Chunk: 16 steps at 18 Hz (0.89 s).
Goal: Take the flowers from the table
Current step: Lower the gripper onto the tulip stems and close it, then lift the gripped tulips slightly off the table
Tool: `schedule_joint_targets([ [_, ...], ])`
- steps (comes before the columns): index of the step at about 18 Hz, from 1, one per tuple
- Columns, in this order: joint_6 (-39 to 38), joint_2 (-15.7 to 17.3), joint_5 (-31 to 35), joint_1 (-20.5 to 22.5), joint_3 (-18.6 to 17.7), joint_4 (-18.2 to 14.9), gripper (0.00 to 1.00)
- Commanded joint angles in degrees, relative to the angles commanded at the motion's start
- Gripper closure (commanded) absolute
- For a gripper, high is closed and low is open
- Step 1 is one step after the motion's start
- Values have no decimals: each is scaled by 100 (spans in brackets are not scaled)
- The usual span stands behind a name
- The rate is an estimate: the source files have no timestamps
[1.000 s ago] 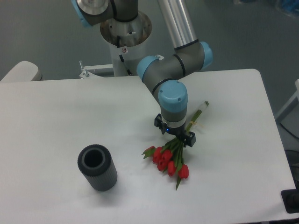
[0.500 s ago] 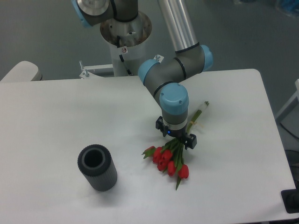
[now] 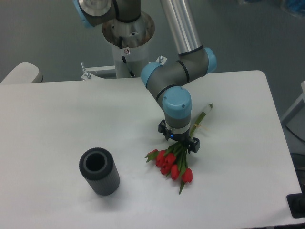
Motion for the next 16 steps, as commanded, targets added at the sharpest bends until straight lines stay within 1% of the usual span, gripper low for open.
schedule_joint_targets([
  [6, 0, -26, 0, -9, 26, 9, 1],
  [7, -9, -26, 0, -9, 44, 9, 8],
  [9, 0, -26, 0, -18, 70, 0, 32],
  [10, 0, -26, 0, -9, 70, 0, 41],
  [12, 0, -26, 0, -18, 79, 0, 52],
  [14, 0, -26, 0, -9, 88, 0, 58],
  [16, 9, -26, 0, -9, 105, 0, 60],
])
